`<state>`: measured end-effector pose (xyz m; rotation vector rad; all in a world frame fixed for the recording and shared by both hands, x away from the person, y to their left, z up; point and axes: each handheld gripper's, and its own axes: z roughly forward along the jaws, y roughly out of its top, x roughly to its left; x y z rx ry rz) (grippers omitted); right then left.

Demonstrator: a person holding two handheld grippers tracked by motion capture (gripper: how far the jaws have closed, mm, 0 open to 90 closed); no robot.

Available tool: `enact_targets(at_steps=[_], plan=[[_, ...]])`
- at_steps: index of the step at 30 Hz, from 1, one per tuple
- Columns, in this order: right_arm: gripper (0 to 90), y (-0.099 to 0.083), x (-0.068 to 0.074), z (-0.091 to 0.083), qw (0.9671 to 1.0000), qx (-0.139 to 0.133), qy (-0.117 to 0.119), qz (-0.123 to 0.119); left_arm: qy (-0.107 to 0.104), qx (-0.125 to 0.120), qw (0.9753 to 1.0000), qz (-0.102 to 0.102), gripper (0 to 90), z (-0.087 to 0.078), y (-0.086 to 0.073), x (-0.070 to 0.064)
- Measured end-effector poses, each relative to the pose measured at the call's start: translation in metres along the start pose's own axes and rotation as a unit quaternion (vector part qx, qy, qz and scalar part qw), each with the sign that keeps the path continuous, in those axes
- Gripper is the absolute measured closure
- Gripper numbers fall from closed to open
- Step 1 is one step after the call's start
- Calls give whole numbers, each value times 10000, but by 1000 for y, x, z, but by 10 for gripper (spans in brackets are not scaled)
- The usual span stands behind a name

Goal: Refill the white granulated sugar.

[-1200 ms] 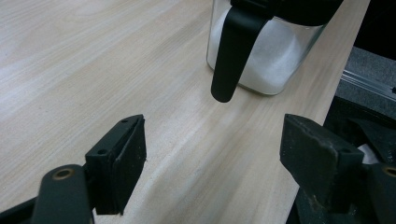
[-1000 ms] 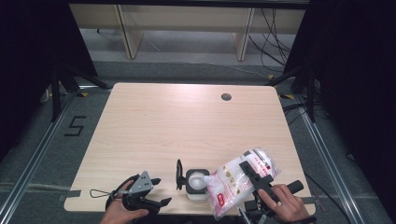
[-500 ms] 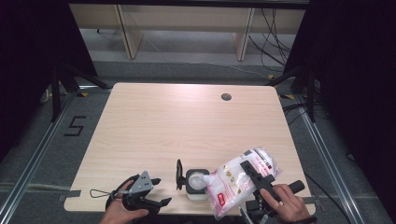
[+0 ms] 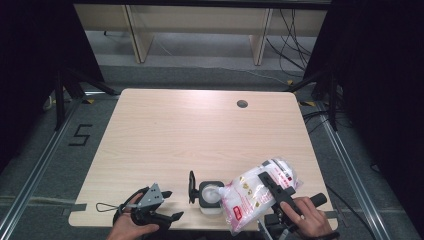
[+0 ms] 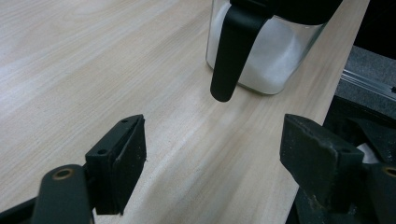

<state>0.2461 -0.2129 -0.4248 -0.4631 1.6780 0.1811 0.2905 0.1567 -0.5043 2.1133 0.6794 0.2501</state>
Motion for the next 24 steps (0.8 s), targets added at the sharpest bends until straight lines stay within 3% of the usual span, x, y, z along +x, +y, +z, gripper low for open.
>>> enact_targets(at_steps=[3,7,8,9,11,15,16,17,18,19,21,24], plan=[[557,-1,1,1,10000,-9,25,51,1,-33,9999,-128,225,0,0,-2],[558,-1,1,1,10000,-24,52,73,-3,-28,9999,-117,225,0,0,-2],[559,-1,3,0,9997,12,99,210,-6,37,10000,1,225,-1,0,0],[559,-1,2,1,9999,2,58,139,-2,-63,10000,-12,225,1,0,-1],[560,-2,3,1,9997,11,90,232,2,-32,9999,-124,225,0,0,-2],[561,-3,1,1,9998,-17,65,177,-4,-29,9999,-119,224,0,0,-2],[561,-3,1,1,9998,-7,69,163,-9,16,10000,-16,224,0,0,0],[561,-4,3,1,9996,14,115,272,-12,-68,9999,-92,225,1,0,-2],[561,-4,4,1,9993,36,141,354,19,11,10000,-12,225,0,0,0],[561,-4,4,1,9995,18,130,294,9,-16,9999,-113,224,-1,0,-2],[561,-4,4,1,9995,40,141,288,1,-36,10000,-92,224,-1,0,-1],[561,-4,2,2,9999,-16,102,98,0,-78,9998,-174,225,0,0,-3]])
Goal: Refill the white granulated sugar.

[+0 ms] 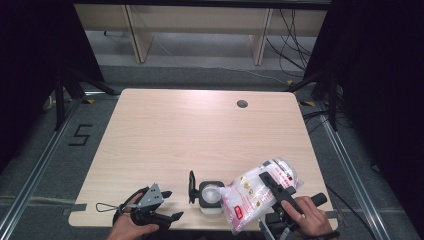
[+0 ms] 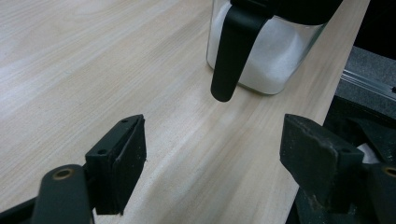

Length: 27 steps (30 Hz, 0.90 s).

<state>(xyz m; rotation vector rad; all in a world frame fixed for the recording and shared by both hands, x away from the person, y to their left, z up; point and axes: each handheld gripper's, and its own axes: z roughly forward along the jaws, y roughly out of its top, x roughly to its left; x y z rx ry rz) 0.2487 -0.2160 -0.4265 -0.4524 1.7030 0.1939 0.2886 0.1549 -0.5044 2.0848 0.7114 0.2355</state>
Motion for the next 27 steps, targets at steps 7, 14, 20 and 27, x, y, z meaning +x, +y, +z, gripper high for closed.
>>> enact_targets(at_steps=[7,14,20,27], plan=[[562,1,0,0,10000,-7,-17,16,-8,70,9999,86,225,-1,0,1],[563,1,0,0,10000,-7,-12,15,-10,24,10000,31,224,-1,0,0],[563,2,0,1,10000,-64,-7,19,16,30,10000,41,224,-1,0,1],[563,2,0,0,10000,-43,3,66,-45,-19,9998,172,224,1,0,2]])
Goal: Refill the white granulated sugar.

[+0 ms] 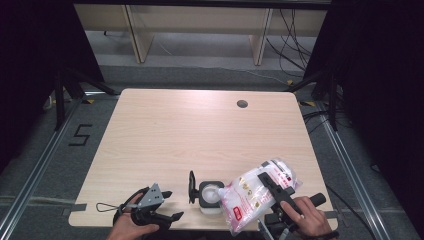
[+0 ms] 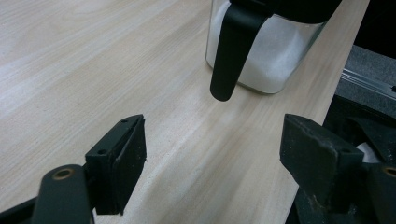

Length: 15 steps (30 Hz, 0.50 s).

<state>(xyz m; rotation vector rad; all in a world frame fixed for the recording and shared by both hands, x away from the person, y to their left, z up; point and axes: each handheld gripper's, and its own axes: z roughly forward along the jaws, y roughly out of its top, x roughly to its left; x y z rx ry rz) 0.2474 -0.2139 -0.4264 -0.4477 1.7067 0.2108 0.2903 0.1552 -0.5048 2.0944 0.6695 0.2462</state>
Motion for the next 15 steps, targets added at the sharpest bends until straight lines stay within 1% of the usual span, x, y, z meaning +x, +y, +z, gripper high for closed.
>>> enact_targets(at_steps=[1,2,3,4,5,6,7,8,9,10,11,12,14,15], plan=[[564,0,0,0,10000,3,-5,17,59,119,9999,96,224,-2,0,2],[563,-1,1,0,9999,48,40,102,73,138,9999,45,225,-3,0,1],[564,-1,1,0,9999,64,54,117,97,112,9999,-59,225,-2,-1,1],[564,-1,1,0,9999,49,53,78,52,61,9999,-142,225,-2,-1,-1],[564,0,0,0,10000,1,8,-55,57,64,9999,-134,224,-2,0,-1],[564,0,2,0,9999,44,60,81,60,55,9999,-127,224,-1,0,-1],[564,0,0,0,10000,16,23,-87,82,124,9999,-23,225,-2,0,1],[564,1,0,0,9999,8,18,-98,67,131,9999,12,224,-2,0,1],[564,1,0,1,10000,5,17,-97,77,128,9999,-4,225,-2,0,1],[564,1,0,1,10000,3,19,-96,73,70,9999,-121,224,-1,-1,-1],[564,1,0,1,10000,15,16,-63,76,54,9999,-138,225,-2,-1,-1],[564,1,0,1,10000,19,17,-68,88,139,9999,-42,224,-3,-1,1],[564,1,0,1,9999,4,32,-103,91,130,9999,-55,225,-3,0,1],[564,1,0,1,9999,6,34,-102,55,12,9998,-172,224,-1,-1,-2]])
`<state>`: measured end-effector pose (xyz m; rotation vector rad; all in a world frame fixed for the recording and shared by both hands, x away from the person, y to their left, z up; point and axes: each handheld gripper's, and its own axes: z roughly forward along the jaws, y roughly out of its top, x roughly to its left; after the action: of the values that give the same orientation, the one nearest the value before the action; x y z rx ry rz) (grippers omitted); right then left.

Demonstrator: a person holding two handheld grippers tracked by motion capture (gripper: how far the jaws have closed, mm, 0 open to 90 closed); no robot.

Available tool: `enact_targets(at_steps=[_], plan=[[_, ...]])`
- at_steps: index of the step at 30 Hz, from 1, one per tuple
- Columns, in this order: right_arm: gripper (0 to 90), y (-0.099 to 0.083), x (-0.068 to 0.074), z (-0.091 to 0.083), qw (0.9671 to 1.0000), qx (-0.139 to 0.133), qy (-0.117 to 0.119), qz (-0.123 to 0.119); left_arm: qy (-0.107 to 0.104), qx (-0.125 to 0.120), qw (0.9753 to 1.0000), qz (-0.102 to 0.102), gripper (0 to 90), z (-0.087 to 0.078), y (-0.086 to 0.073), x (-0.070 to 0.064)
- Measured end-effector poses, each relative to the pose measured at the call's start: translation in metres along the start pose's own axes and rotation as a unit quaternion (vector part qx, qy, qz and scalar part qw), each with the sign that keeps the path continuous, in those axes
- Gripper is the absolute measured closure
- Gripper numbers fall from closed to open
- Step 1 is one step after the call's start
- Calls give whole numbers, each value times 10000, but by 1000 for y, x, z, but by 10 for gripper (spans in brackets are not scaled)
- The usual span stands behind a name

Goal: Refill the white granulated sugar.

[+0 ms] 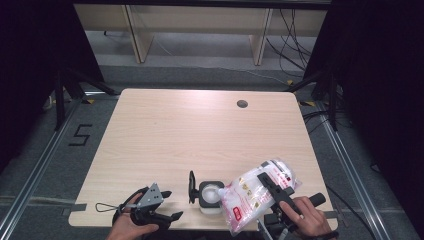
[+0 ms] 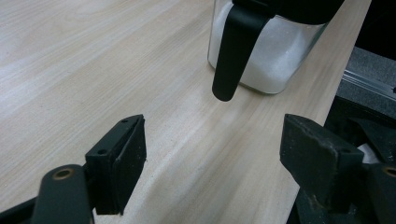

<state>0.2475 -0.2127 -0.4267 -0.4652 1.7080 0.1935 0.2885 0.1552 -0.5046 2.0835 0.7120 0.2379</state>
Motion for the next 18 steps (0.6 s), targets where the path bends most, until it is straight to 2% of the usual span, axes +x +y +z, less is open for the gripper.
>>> enact_targets(at_steps=[1,2,5,6,7,8,9,10,13,14,16,17,18], plan=[[564,0,0,0,10000,-6,-2,0,37,109,9998,152,225,-1,0,2],[564,0,0,0,10000,-5,-3,-4,25,110,9998,161,224,-1,0,2],[565,0,0,0,10000,22,-12,6,33,31,10000,27,224,-1,0,1],[564,0,0,0,10000,23,-10,5,46,127,9998,123,224,-2,0,3],[565,0,0,0,10000,26,0,-4,48,126,9998,126,225,-2,0,2],[565,0,2,0,9999,83,50,134,56,104,9999,121,225,-1,0,2],[565,0,1,0,10000,44,25,44,0,-21,10000,-29,224,0,0,-1],[565,0,2,0,9999,77,54,110,45,112,9998,132,225,-1,0,2],[565,0,1,0,9999,63,47,74,32,27,10000,21,225,-1,0,1],[565,0,1,0,9999,65,49,68,55,106,9999,124,225,-2,0,2],[565,0,1,-1,9999,73,46,67,2,19,10000,20,225,-1,0,0],[565,0,1,-1,9999,76,44,60,49,100,9999,126,225,-1,0,2],[565,0,1,-1,9999,77,40,60,48,110,9999,125,225,-1,0,2]])
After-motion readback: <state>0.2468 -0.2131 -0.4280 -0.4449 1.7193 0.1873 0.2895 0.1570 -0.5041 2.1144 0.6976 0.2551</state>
